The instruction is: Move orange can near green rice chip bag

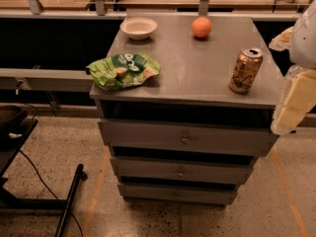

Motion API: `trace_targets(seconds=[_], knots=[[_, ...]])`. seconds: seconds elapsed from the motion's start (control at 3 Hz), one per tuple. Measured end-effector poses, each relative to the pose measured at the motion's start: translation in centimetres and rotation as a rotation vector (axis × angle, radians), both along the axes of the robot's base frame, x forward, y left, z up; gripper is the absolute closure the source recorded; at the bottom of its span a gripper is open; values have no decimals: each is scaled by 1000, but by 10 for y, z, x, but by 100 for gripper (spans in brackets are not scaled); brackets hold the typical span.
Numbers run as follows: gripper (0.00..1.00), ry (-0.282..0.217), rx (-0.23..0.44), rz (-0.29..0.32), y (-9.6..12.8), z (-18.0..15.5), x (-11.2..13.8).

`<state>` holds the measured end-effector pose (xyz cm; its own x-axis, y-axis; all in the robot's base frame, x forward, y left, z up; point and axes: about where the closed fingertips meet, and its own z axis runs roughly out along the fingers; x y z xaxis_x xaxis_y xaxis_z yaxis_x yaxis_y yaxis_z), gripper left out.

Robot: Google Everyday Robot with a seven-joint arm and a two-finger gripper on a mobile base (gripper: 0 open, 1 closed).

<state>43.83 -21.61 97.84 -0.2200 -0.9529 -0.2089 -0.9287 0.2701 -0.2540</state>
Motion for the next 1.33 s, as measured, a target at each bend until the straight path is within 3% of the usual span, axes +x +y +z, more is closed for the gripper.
trace_targets(seconds=[0.33, 0.67, 1.0, 1.33], knots=[[0, 0, 0, 0, 0, 0, 0], [0, -42, -14, -4, -9, 3, 29], [0, -114, 57, -41, -30, 9, 72], [0, -192, 274, -120, -48, 9, 137]])
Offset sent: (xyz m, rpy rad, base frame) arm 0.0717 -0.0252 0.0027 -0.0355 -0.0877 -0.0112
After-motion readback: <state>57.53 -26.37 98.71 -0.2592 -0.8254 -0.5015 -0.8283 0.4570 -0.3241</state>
